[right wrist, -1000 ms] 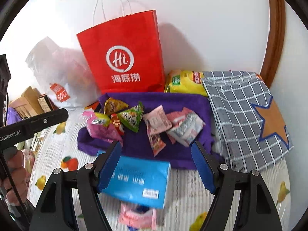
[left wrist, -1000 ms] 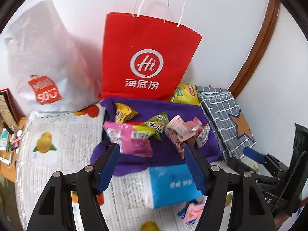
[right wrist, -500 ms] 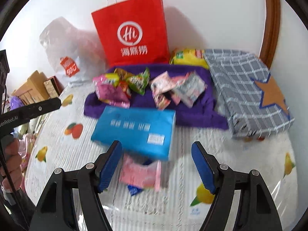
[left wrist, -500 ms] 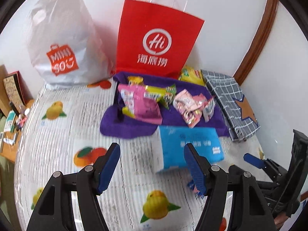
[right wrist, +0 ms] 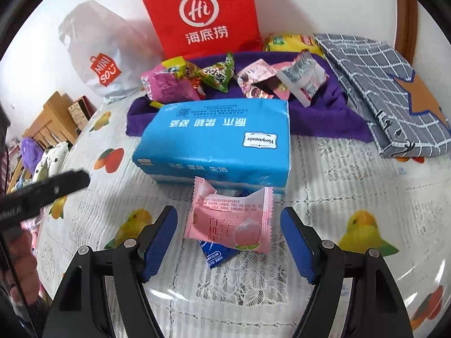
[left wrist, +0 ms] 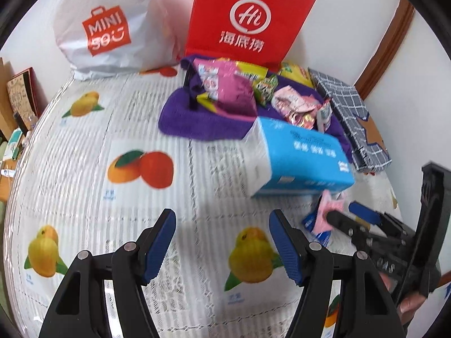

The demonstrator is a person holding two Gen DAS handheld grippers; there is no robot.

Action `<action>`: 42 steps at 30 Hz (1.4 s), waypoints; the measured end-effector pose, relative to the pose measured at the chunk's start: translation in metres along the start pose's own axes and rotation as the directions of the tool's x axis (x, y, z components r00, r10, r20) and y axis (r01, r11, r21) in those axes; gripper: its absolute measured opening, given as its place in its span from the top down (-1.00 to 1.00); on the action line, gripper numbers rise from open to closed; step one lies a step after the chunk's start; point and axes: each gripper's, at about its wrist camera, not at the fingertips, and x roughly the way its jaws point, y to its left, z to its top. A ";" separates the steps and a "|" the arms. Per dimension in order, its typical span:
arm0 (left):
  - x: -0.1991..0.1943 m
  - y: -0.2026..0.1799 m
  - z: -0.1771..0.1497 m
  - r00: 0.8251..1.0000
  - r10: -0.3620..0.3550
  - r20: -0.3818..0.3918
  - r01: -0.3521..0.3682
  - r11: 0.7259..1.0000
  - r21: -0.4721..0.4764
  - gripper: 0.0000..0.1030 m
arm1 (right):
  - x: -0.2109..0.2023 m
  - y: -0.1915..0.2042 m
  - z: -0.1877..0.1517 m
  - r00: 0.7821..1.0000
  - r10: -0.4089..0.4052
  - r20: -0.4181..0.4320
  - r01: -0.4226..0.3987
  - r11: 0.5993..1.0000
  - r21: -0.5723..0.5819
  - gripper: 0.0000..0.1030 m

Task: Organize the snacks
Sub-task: 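Grasp the pink peach packet with the right tool while the left grasps the blue packet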

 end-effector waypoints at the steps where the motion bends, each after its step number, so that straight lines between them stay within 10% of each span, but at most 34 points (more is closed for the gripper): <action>1: 0.000 0.002 -0.002 1.000 0.003 -0.004 -0.003 1.000 0.003 -0.29 | 0.004 -0.001 0.000 1.000 -0.003 -0.005 0.003 1.000 0.010 -0.46; 23: 0.014 -0.014 -0.020 0.999 0.022 -0.038 -0.021 0.999 0.034 -0.29 | -0.002 0.006 -0.007 0.999 0.032 0.038 -0.031 0.999 -0.014 -0.15; 42: 0.066 -0.135 -0.013 0.988 -0.115 -0.102 0.140 0.949 0.284 -0.29 | -0.063 -0.095 -0.050 0.989 -0.082 0.120 0.071 0.993 0.097 -0.15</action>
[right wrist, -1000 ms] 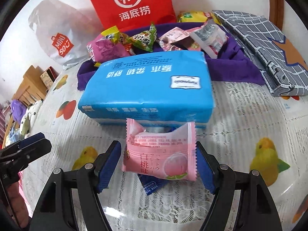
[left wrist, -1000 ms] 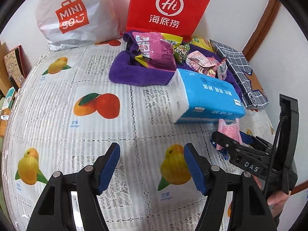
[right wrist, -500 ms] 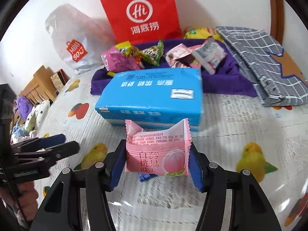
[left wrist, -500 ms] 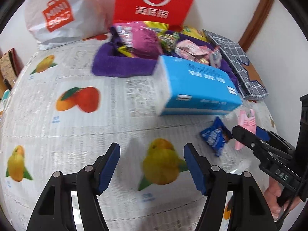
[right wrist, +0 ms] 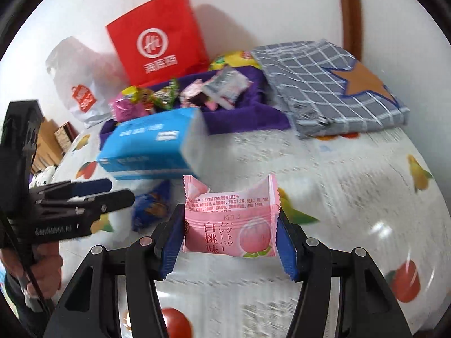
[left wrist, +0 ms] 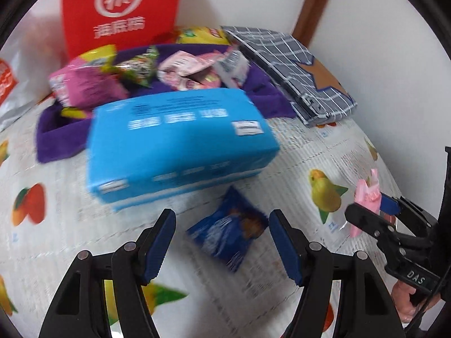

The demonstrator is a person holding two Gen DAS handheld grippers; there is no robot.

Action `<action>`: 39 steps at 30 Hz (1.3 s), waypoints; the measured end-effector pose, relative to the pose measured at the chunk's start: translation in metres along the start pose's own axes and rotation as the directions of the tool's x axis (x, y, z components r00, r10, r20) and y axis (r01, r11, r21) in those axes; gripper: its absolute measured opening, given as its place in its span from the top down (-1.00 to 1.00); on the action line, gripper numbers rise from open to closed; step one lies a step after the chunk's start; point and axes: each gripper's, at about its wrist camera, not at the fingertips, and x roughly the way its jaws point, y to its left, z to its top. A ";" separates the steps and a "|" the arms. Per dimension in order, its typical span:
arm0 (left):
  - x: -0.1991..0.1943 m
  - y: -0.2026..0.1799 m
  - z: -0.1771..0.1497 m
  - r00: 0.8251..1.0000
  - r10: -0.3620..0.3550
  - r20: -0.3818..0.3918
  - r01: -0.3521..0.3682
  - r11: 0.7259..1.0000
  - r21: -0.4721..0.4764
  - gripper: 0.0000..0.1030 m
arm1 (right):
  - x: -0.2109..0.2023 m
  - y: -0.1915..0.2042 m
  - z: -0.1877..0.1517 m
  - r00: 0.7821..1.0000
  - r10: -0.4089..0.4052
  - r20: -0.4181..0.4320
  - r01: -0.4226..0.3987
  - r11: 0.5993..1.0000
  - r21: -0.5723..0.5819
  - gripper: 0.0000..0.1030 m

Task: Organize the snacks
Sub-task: 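Grasp the pink peach packet with the right tool while the left grasps the blue packet, then lift and carry the blue packet and pink peach packet toward the purple towel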

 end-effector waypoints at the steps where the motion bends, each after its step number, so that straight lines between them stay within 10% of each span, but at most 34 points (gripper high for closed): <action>1: 0.004 -0.002 0.001 1.000 -0.003 -0.007 0.004 1.000 0.009 -0.29 | 0.000 -0.004 -0.002 1.000 -0.007 -0.003 0.007 1.000 0.008 -0.15; 17: 0.026 -0.024 -0.017 0.997 0.060 -0.041 -0.055 0.992 0.110 -0.30 | 0.005 -0.025 -0.012 1.000 -0.020 -0.017 0.021 0.999 0.028 -0.15; 21: 0.025 -0.035 -0.026 0.989 0.150 0.020 -0.151 0.971 0.185 0.16 | 0.009 -0.015 -0.012 0.999 -0.045 -0.021 0.045 0.999 -0.009 -0.15; 26: 0.009 -0.014 -0.038 0.980 0.195 0.034 -0.198 0.969 0.146 0.23 | 0.011 -0.004 -0.014 0.999 -0.032 -0.022 0.032 0.999 -0.027 -0.15; 31: -0.014 0.026 -0.057 0.937 0.345 0.059 -0.349 0.934 0.081 0.22 | 0.022 0.012 -0.012 0.999 -0.015 -0.033 0.014 0.999 -0.041 -0.15; 39: -0.031 0.079 -0.071 0.943 0.326 0.062 -0.324 0.945 -0.037 0.15 | 0.048 0.049 -0.002 0.999 -0.031 -0.030 0.030 0.999 -0.029 -0.15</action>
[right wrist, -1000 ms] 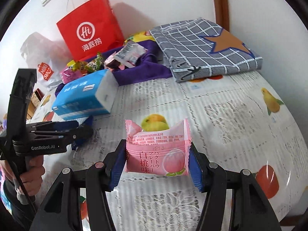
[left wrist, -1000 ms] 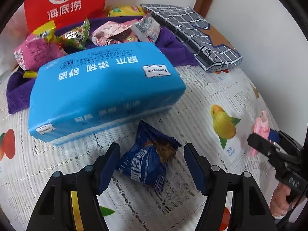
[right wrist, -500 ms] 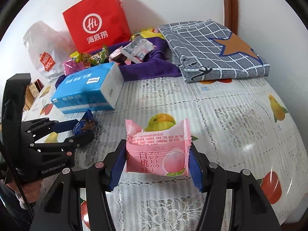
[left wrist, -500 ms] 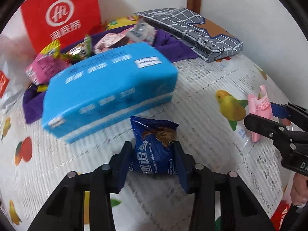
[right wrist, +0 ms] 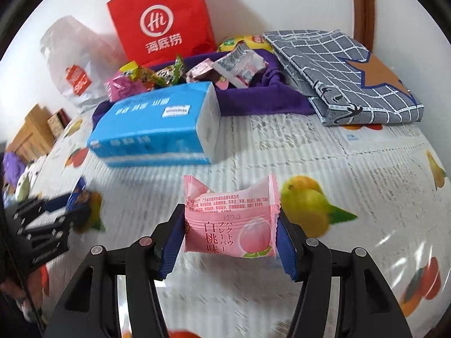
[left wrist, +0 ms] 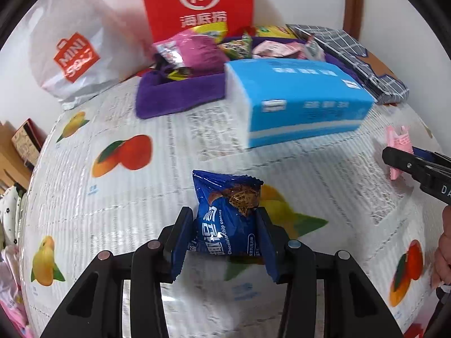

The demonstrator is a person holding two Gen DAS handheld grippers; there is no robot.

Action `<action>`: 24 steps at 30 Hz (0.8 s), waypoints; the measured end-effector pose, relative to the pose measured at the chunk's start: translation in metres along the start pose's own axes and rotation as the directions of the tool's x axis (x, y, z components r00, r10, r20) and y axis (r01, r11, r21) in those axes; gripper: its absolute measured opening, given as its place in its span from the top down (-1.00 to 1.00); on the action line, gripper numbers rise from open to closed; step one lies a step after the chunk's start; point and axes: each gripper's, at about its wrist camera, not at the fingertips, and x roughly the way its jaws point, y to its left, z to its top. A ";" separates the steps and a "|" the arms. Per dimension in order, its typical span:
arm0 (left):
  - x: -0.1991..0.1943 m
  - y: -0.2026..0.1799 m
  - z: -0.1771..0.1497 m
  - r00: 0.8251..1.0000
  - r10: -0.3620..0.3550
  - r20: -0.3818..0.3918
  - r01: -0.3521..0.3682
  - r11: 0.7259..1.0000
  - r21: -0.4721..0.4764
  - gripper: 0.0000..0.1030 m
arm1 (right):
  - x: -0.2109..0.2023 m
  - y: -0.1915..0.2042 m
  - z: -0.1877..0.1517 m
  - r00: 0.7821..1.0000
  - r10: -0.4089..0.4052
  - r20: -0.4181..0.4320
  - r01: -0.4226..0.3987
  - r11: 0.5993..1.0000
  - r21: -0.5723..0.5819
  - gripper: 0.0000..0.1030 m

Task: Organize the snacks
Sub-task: 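Lift and carry the blue packet and pink peach packet toward the purple towel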

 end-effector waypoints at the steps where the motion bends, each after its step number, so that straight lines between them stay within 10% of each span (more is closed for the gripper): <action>1: 0.001 0.004 0.000 1.000 -0.006 0.007 0.006 1.000 -0.007 0.14 | 0.003 0.003 0.001 1.000 0.002 -0.005 -0.002 1.000 0.000 -0.15; 24: 0.003 0.011 -0.005 0.995 -0.073 0.069 0.071 0.997 0.028 0.11 | 0.018 0.037 -0.011 0.994 -0.110 0.014 0.111 0.992 -0.066 -0.16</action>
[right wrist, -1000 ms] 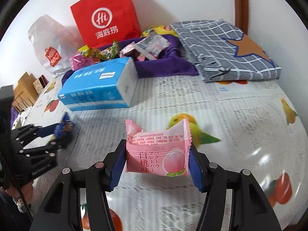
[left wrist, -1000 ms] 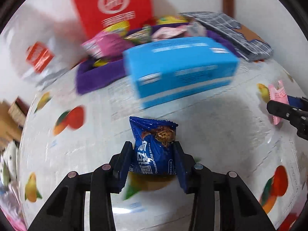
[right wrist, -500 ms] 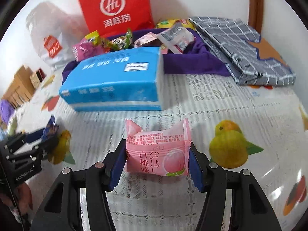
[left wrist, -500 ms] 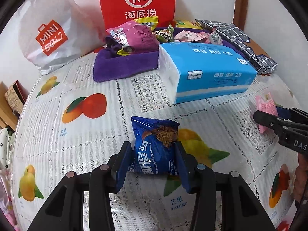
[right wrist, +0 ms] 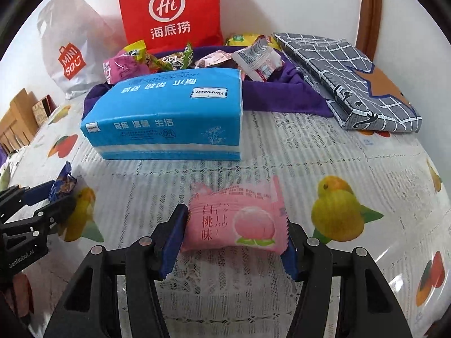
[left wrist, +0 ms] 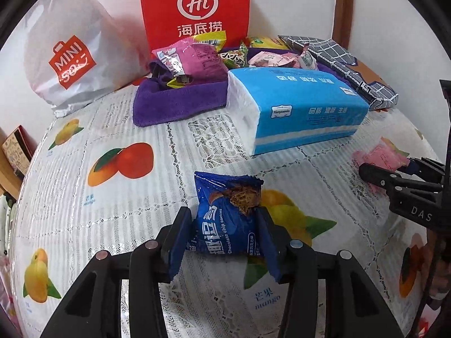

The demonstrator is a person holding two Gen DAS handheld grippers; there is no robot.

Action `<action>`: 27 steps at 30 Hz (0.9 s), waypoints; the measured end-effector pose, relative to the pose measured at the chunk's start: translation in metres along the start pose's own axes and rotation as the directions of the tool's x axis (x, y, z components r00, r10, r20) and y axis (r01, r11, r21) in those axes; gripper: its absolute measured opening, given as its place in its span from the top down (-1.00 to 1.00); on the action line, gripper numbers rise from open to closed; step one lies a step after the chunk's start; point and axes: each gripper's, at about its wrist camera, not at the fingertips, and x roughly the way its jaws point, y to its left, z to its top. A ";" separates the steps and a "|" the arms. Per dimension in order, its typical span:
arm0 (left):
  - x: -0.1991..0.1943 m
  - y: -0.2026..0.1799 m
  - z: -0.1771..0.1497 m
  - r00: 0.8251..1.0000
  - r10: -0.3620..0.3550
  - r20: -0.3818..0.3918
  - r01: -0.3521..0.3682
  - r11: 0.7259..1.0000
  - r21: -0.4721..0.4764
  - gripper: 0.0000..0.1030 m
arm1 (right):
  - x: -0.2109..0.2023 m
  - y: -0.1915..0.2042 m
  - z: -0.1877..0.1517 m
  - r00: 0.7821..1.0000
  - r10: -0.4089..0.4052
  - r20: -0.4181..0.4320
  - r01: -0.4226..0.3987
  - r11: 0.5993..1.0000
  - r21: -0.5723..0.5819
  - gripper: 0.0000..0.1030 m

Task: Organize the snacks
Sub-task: 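Lift and carry the blue packet and pink peach packet toward the purple towel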

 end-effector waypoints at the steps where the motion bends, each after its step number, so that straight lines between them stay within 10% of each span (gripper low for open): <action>1: 0.000 0.000 0.000 1.000 -0.001 0.000 0.001 1.000 0.001 0.12 | 0.000 0.000 0.000 1.000 -0.003 0.000 0.003 1.000 -0.002 -0.16; 27: -0.005 0.003 -0.002 0.998 -0.047 -0.040 0.047 0.999 0.001 0.19 | -0.002 -0.009 0.006 1.000 0.027 0.011 -0.028 0.995 0.091 -0.13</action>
